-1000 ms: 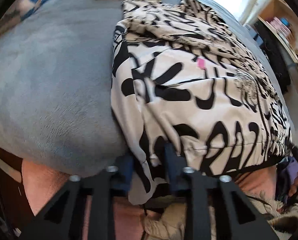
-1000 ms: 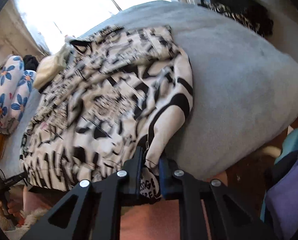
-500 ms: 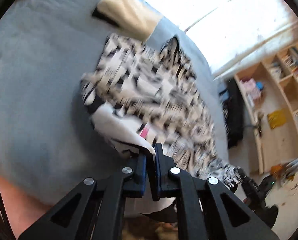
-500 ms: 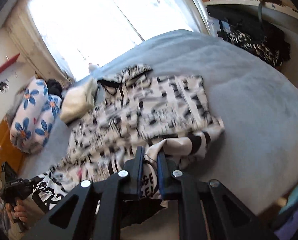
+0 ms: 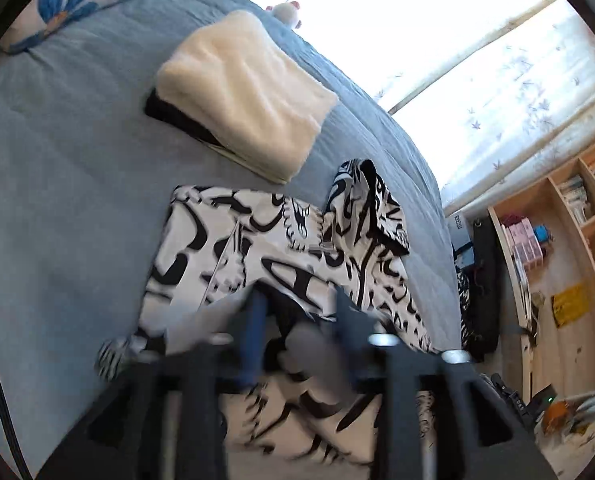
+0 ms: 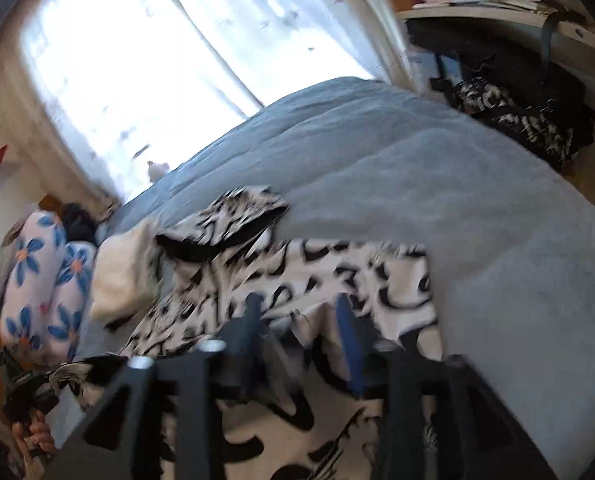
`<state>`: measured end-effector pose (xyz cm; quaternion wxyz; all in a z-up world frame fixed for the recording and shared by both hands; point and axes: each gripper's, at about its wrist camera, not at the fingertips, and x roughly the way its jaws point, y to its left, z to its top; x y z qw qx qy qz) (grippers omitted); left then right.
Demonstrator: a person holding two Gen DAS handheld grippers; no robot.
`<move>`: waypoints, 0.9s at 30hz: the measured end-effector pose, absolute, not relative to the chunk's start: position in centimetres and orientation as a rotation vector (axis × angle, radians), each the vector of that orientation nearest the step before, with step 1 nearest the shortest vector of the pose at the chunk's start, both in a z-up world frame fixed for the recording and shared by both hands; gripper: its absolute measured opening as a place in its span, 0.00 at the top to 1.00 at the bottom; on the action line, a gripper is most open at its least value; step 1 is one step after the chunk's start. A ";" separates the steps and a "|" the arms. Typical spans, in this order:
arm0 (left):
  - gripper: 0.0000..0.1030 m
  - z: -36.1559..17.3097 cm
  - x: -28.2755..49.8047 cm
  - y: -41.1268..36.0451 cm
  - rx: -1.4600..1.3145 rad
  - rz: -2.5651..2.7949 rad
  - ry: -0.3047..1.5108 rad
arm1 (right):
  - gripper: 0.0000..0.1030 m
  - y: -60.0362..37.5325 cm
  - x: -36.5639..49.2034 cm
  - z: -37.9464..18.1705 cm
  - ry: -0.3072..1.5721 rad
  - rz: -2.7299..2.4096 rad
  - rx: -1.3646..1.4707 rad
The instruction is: Fold large clothes
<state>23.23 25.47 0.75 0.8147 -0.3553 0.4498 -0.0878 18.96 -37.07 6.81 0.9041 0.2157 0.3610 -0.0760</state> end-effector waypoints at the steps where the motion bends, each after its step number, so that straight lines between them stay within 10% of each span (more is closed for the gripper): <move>1: 0.33 0.3 24.4 25.7 -0.760 -0.163 0.959 | 0.47 -37.5 19.8 6.5 0.746 -0.162 0.446; 27: 0.34 -13.3 33.0 20.3 -0.219 -0.151 1.207 | 0.54 -36.9 28.8 -9.1 1.152 -0.073 0.220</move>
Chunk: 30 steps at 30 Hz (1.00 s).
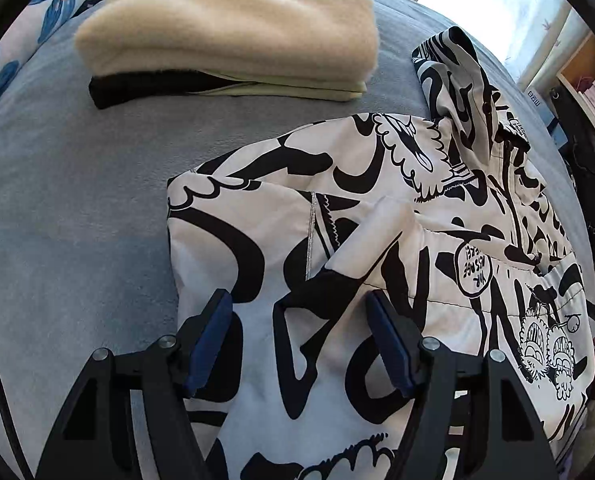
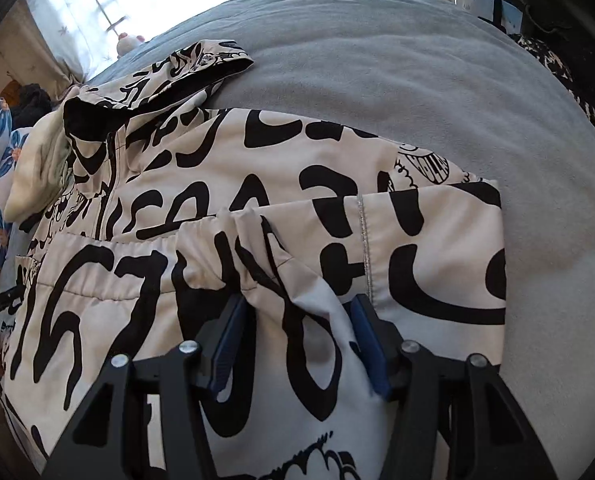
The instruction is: Fold large clothes
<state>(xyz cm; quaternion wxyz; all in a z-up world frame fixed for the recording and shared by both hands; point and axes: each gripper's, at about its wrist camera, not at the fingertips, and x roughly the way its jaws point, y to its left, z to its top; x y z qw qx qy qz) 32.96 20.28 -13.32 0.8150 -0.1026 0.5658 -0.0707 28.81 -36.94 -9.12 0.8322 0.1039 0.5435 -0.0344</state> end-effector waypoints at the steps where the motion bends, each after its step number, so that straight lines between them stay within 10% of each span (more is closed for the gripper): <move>1: 0.42 -13.3 32.9 20.2 -0.216 -0.157 1.201 | 0.66 -36.9 28.7 -9.1 1.154 -0.076 0.206; 3: 0.73 -12.9 32.7 19.7 -0.194 -0.180 1.200 | 0.79 -36.4 28.5 -9.0 1.160 -0.090 0.174; 7: 0.93 -11.4 31.2 17.4 -0.007 -0.106 1.143 | 0.94 -35.5 27.4 -8.0 1.119 -0.132 0.109; 21: 0.95 -3.8 32.2 17.7 -0.072 0.040 0.890 | 0.95 -35.3 28.6 1.2 0.779 -0.241 0.152; 30: 0.95 -10.4 38.5 16.1 -0.061 0.090 0.919 | 0.95 -36.2 35.3 -6.6 0.899 -0.384 0.137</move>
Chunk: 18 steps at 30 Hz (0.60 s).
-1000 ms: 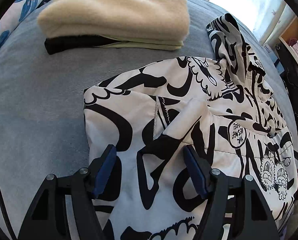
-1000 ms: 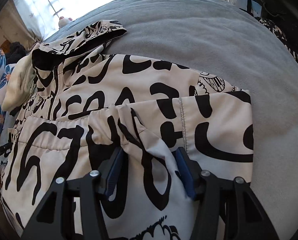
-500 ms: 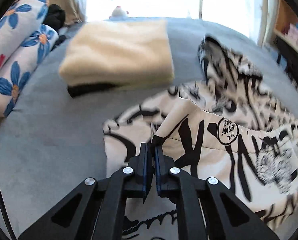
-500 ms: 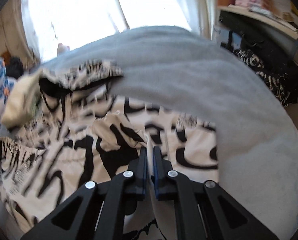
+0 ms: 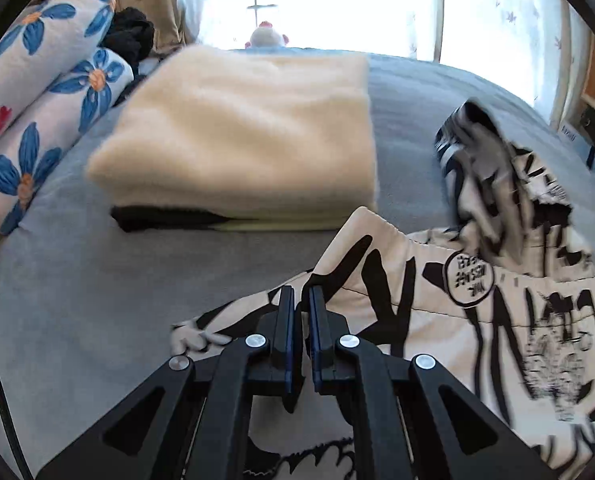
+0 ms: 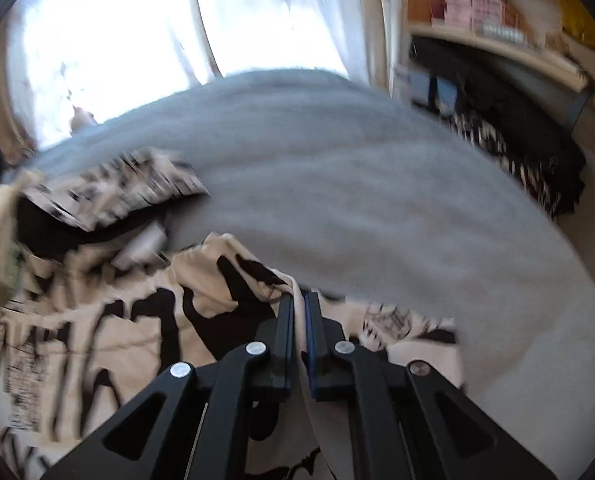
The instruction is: Fold large clothes
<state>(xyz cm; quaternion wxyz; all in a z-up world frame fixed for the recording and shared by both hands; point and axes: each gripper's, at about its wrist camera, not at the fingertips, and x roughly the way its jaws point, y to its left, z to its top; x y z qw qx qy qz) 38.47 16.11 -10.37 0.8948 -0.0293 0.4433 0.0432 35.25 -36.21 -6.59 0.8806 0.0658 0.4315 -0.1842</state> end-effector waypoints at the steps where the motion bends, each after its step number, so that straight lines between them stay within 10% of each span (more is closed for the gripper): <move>1: 0.95 -11.6 39.1 16.1 -0.061 0.095 0.937 | 0.95 -36.7 35.7 -8.1 0.938 -0.396 0.153; 18: 0.86 -13.9 38.1 17.3 -0.104 0.084 0.921 | 0.89 -37.2 37.2 -9.9 0.986 -0.365 0.136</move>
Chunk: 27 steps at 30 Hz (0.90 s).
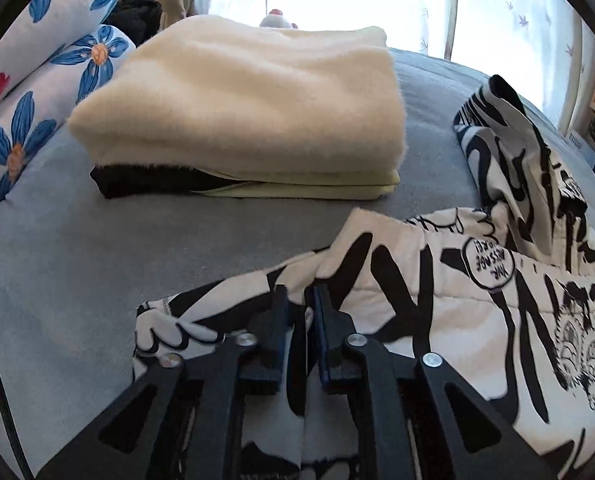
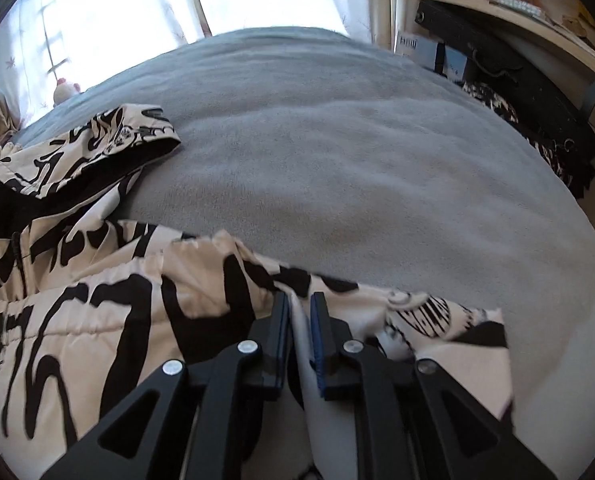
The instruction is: Fold large clothes
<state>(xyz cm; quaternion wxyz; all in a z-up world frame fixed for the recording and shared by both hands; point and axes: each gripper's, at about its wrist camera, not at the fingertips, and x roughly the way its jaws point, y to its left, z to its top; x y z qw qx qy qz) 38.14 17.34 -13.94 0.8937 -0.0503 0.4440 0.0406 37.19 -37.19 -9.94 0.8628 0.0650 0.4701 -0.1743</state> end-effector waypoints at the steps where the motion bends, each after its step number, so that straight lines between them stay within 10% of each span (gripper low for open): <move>1: 0.82 -13.5 38.1 17.3 -0.101 0.076 0.925 | 0.89 -37.2 36.9 -9.5 0.996 -0.367 0.142; 10: 0.76 -8.2 32.3 15.9 -0.151 -0.075 0.864 | 0.89 -31.4 31.8 -3.6 0.868 -0.271 0.017; 27: 0.74 -13.6 31.8 5.6 0.061 -0.146 0.982 | 0.97 -23.2 32.7 -9.9 0.971 0.009 0.031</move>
